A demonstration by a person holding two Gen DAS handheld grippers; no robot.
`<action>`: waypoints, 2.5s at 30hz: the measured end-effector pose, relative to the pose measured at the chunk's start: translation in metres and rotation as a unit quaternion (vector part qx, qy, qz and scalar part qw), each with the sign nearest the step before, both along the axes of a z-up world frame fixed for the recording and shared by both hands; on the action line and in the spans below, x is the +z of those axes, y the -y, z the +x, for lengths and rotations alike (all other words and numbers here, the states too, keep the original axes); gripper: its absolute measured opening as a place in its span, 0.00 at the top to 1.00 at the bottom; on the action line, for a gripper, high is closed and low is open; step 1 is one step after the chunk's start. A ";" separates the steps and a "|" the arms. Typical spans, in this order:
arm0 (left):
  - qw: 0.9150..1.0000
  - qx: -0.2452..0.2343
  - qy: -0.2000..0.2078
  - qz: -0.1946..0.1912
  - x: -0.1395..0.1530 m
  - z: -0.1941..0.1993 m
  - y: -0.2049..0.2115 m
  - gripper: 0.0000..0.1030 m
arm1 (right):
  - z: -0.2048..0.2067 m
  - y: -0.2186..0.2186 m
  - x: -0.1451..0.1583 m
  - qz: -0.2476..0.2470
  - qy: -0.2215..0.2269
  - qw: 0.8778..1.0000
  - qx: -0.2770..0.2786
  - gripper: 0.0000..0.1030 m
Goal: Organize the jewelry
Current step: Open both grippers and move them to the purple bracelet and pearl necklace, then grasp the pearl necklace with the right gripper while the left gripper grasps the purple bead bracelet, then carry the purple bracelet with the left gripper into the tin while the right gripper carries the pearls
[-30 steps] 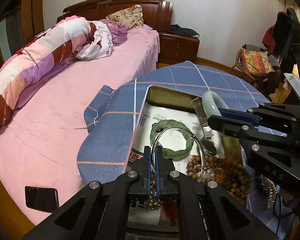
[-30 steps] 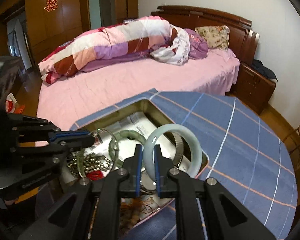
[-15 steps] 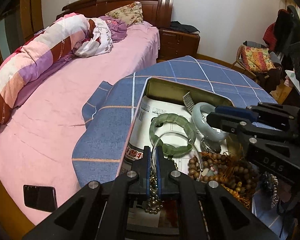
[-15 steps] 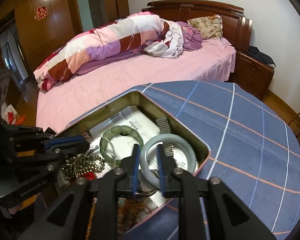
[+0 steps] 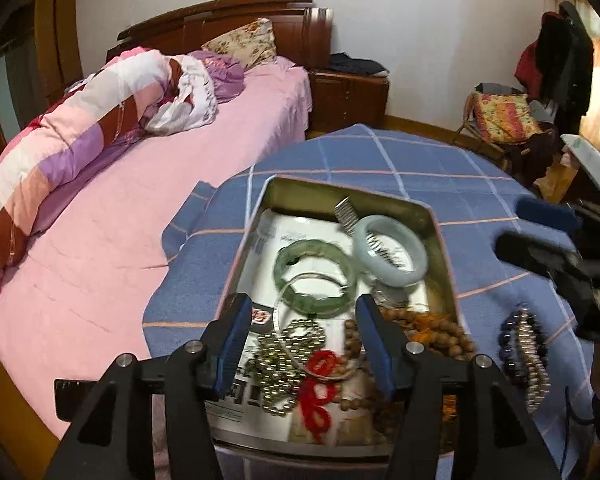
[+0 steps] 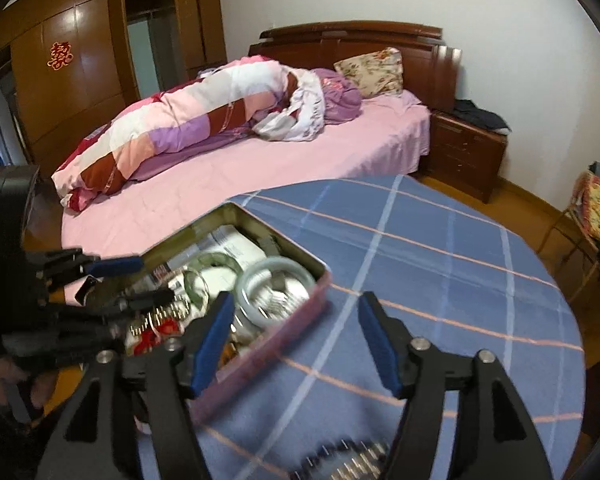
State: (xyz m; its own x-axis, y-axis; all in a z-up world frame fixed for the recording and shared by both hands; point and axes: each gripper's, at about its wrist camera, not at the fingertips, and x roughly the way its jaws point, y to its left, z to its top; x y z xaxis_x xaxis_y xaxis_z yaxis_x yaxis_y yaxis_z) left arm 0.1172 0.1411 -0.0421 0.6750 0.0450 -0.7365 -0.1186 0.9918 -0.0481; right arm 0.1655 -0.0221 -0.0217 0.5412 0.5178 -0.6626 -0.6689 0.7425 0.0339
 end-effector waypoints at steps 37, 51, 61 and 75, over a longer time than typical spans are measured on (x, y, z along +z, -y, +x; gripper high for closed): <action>0.997 -0.070 0.014 0.024 0.004 -0.017 0.110 0.46 | -0.063 0.085 -0.035 0.069 -0.061 0.994 -0.053 0.85; 0.991 -0.124 -0.043 0.038 -0.041 0.015 0.169 0.46 | -0.041 0.123 -0.039 0.034 -0.032 0.990 -0.135 0.85; 0.988 -0.148 -0.051 0.019 -0.046 0.013 0.171 0.87 | -0.040 0.128 -0.038 0.044 -0.034 0.990 -0.133 0.85; 0.992 -0.112 0.062 0.001 0.023 -0.029 0.143 0.87 | -0.049 0.128 -0.025 0.060 -0.017 0.990 -0.126 0.85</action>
